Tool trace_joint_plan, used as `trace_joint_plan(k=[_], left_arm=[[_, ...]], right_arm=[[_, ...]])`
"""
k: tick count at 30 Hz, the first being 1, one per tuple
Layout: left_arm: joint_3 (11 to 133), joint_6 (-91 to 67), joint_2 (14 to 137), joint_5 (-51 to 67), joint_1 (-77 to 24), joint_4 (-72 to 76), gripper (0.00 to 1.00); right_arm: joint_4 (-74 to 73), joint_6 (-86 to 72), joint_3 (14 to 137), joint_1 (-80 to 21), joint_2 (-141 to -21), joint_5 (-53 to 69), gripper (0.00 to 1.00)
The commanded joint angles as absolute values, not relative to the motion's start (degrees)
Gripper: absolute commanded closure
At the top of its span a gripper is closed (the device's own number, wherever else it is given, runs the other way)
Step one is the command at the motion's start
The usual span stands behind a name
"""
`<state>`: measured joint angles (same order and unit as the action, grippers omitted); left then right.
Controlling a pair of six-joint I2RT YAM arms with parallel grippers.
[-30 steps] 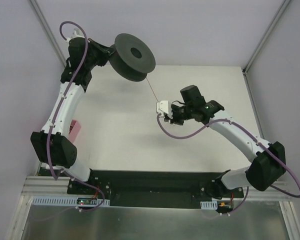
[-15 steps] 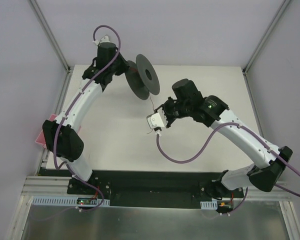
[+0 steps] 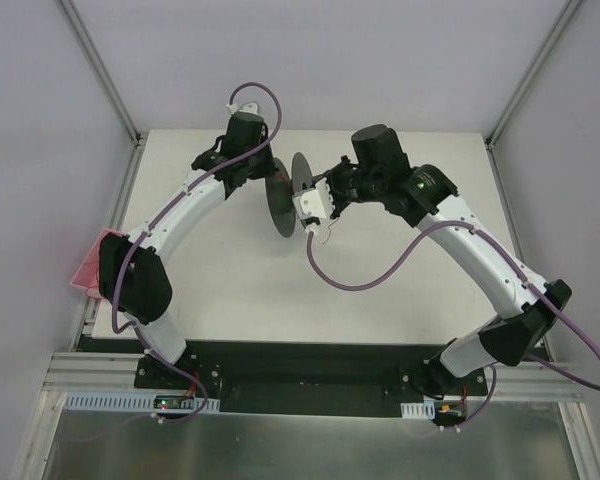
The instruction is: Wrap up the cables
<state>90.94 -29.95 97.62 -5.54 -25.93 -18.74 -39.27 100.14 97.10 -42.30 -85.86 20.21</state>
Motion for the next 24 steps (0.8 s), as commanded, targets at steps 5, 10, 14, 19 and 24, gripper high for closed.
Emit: trace_joint_plan(k=[5,10,14,19,24], left_arm=[[89.6,-26.0,94.3,-6.1,-29.4,-15.6,1.00],[86.9,-25.0,93.6,-3.6,-30.0,-14.6,1.00],[82.1,-25.4,92.1,3.6,-29.9,-9.2,1.00],[77.4,-26.9,90.0,12.5,-29.7,-3.4,1.00],[74.0,-27.5,88.9,19.1,-29.5,2.3,1.00]], right_arm=[[-34.9,100.6,99.3,-41.7,-86.7,22.2,1.00],[-30.2,96.5,100.7,-40.5,-88.6,22.0,1.00],[-25.6,90.5,102.0,-38.6,-90.2,23.4,1.00],[-20.3,83.4,102.7,-35.5,-91.7,25.8,1.00],[-15.9,77.2,103.8,-33.0,-92.5,29.0,1.00]])
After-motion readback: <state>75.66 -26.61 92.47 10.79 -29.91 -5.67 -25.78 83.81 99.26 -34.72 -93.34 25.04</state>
